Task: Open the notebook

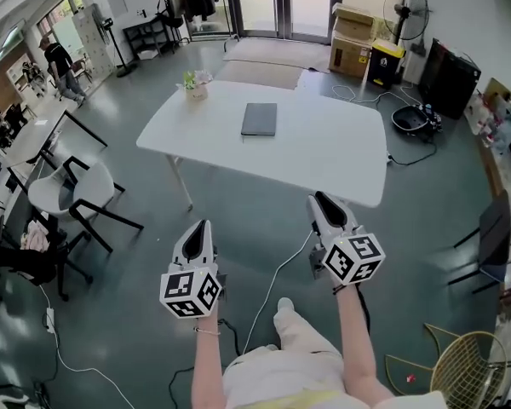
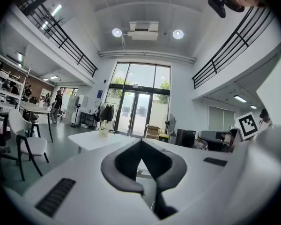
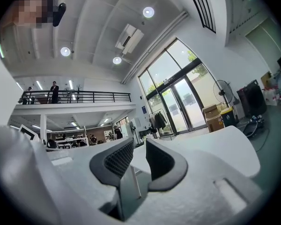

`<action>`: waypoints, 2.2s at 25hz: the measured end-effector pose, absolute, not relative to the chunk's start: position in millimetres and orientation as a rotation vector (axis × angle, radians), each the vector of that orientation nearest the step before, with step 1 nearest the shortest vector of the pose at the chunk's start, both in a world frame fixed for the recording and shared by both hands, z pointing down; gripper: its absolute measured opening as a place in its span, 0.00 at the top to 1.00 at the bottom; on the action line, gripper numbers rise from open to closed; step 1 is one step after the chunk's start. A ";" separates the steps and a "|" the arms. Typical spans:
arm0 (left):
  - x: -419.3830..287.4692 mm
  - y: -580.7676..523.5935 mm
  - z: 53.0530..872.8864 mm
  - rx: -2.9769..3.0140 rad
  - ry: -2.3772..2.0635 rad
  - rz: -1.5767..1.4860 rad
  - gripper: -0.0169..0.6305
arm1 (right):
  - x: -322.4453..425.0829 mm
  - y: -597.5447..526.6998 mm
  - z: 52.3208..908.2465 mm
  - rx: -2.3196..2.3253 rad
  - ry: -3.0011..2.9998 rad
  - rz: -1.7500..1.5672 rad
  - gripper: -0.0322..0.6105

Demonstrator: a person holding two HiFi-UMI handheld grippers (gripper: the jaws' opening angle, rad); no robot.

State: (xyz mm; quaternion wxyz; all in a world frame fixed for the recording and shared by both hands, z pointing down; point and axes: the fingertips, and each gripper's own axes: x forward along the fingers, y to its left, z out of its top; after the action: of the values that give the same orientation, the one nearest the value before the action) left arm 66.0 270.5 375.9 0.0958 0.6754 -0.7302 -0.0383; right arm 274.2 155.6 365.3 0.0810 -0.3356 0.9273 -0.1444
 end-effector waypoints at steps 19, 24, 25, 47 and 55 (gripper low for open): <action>40.0 111.6 387.3 1.963 -2.133 -0.127 0.98 | 225.3 1.6 386.2 -1.008 2.834 -0.490 0.74; 34.5 94.2 397.6 1.937 -2.121 -0.105 0.98 | 218.2 -19.2 394.9 -1.030 2.840 -0.514 0.73; 33.2 90.4 398.5 1.935 -2.123 -0.100 0.98 | 216.9 -23.8 396.2 -1.031 2.840 -0.516 0.73; -84.5 -63.9 435.5 1.999 -1.930 -0.005 0.98 | 112.0 -161.8 440.9 -1.245 2.726 -0.769 0.72; -134.2 -117.6 463.7 2.030 -1.796 0.036 0.98 | 65.5 -203.3 451.8 -1.352 2.663 -0.808 0.71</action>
State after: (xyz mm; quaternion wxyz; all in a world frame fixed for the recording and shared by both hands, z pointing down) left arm -134.2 -117.6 463.7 0.2139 0.7316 -0.6472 0.0128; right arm 65.5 -203.3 451.8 0.0236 -0.4370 0.8605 -0.2610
